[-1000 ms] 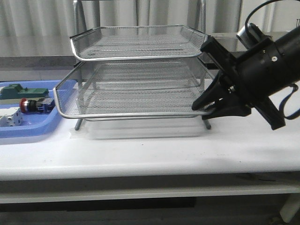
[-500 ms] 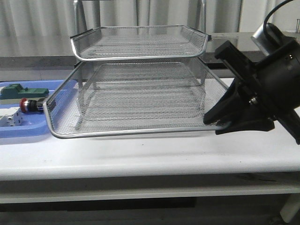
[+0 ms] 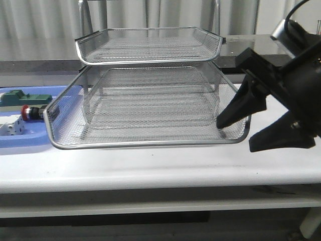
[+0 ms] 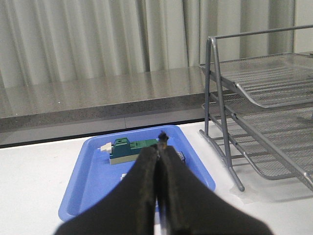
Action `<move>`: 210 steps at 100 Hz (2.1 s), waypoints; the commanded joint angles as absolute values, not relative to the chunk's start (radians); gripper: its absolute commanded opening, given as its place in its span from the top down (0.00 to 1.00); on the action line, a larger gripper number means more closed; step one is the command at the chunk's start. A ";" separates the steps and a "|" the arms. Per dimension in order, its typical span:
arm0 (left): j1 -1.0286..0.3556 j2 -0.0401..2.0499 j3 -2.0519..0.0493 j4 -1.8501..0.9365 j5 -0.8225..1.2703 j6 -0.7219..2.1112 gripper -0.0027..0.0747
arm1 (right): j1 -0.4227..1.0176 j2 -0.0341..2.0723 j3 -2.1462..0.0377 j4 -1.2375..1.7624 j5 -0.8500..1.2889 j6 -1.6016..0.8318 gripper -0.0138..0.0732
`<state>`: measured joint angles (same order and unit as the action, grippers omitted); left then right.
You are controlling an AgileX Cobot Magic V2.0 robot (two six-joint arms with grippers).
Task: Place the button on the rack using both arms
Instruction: 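Pull the middle mesh tray toward the robot with the right gripper, then release the tray and withdraw the right gripper out of view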
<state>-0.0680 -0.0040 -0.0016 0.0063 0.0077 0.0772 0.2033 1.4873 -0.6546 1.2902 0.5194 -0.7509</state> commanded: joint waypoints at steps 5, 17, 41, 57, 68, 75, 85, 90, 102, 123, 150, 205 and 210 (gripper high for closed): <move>-0.069 -0.036 0.052 0.000 -0.075 0.067 0.99 | 0.201 1.391 -0.670 1.277 0.549 -0.766 0.28; -0.069 -0.036 0.052 0.000 -0.075 0.067 0.99 | 0.201 1.337 -0.670 1.238 0.566 -0.743 0.28; -0.069 -0.036 0.052 0.000 -0.075 0.067 0.99 | 0.190 1.250 -0.670 0.934 0.626 -0.520 0.28; -0.069 -0.036 0.052 0.000 -0.075 0.067 0.99 | 0.170 1.162 -0.680 0.663 0.670 -0.321 0.29; -0.069 -0.036 0.052 0.000 -0.075 0.067 0.99 | 0.158 1.082 -0.713 0.467 0.727 -0.180 0.29; -0.069 -0.036 0.052 0.000 -0.075 0.067 0.99 | 0.156 1.030 -0.745 0.337 0.770 -0.089 0.29; -0.069 -0.036 0.052 0.000 -0.075 0.067 0.99 | 0.156 0.956 -0.790 0.173 0.827 0.020 0.29; -0.069 -0.036 0.052 0.000 -0.075 0.067 0.99 | 0.156 0.919 -0.808 0.108 0.847 0.056 0.29; -0.069 -0.036 0.052 0.000 -0.075 0.067 0.99 | 0.156 0.827 -0.830 0.014 0.870 0.110 0.29; -0.069 -0.036 0.052 0.000 -0.075 0.067 0.99 | 0.156 0.663 -0.830 -0.026 0.883 0.144 0.29; -0.069 -0.036 0.052 0.000 -0.075 0.067 0.99 | 0.156 0.550 -0.830 -0.036 0.897 0.144 0.29; -0.069 -0.036 0.052 0.000 -0.075 0.067 0.99 | 0.156 0.547 -0.830 -0.051 0.912 0.144 0.92; -0.069 -0.036 0.052 0.000 -0.075 0.067 0.99 | 0.156 0.547 -0.830 -0.051 0.912 0.144 0.92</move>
